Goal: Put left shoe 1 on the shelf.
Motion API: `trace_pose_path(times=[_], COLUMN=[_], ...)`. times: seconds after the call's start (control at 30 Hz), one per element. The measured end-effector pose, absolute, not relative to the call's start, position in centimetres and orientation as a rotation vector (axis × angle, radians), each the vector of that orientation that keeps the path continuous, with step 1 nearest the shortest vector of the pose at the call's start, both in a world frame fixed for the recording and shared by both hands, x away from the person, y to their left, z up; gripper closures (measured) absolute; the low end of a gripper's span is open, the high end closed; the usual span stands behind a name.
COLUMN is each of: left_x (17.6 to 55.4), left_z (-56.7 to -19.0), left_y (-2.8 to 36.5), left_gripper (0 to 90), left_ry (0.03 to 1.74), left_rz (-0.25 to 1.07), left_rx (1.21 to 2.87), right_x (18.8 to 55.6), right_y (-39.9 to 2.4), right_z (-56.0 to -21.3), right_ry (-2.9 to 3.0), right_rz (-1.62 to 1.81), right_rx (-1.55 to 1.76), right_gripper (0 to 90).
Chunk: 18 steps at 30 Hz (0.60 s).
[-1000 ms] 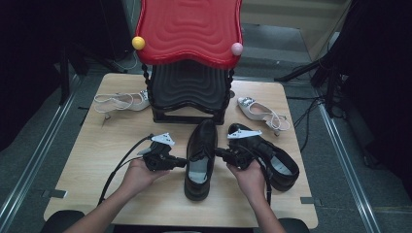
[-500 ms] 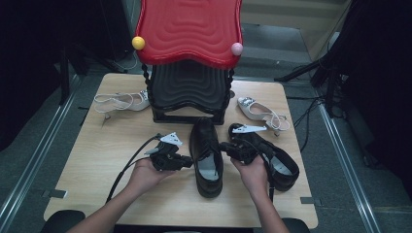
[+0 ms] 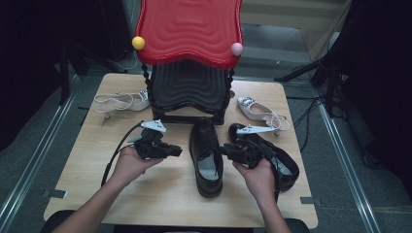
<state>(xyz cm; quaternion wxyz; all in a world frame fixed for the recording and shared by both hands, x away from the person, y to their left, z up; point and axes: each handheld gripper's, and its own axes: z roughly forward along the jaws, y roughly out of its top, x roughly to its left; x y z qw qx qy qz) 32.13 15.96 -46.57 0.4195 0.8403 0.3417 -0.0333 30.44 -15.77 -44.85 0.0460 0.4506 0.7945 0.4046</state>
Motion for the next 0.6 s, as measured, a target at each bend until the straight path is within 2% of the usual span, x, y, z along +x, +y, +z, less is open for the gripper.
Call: trace_pose_path(times=[0.17, 0.43, 0.6], left_x=[33.3, 34.7, 35.5], left_z=[-44.6, -41.6, -40.1], left_y=[17.2, 18.2, 18.3], left_gripper=[85.5, 85.3, 85.5], left_ry=[0.857, 0.834, 0.812], left_rz=[-0.067, -0.015, 0.007], left_rx=[2.085, 2.072, 2.084], right_x=[29.0, 28.5, 28.4], right_y=[-14.2, -12.1, -10.8], right_z=[-43.6, -44.2, -44.7], right_ry=[2.483, 2.578, 2.611], right_rz=[1.241, 1.221, 1.199], right_rx=[1.328, 1.285, 1.283], right_gripper=[70.1, 68.2, 63.8])
